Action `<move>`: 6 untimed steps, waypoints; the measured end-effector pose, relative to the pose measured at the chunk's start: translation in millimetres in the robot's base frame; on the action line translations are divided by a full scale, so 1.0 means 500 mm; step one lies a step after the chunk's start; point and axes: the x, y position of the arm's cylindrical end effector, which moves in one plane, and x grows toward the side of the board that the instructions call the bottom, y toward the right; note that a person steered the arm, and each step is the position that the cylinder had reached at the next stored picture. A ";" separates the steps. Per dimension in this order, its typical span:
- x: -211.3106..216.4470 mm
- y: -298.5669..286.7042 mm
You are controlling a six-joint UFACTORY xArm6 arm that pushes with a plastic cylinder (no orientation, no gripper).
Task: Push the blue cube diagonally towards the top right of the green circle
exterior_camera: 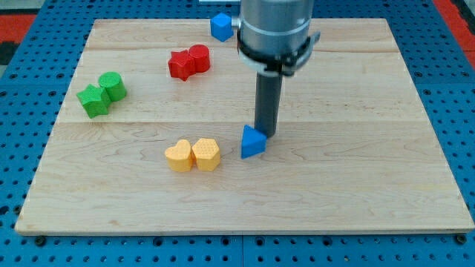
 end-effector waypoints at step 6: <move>0.154 -0.086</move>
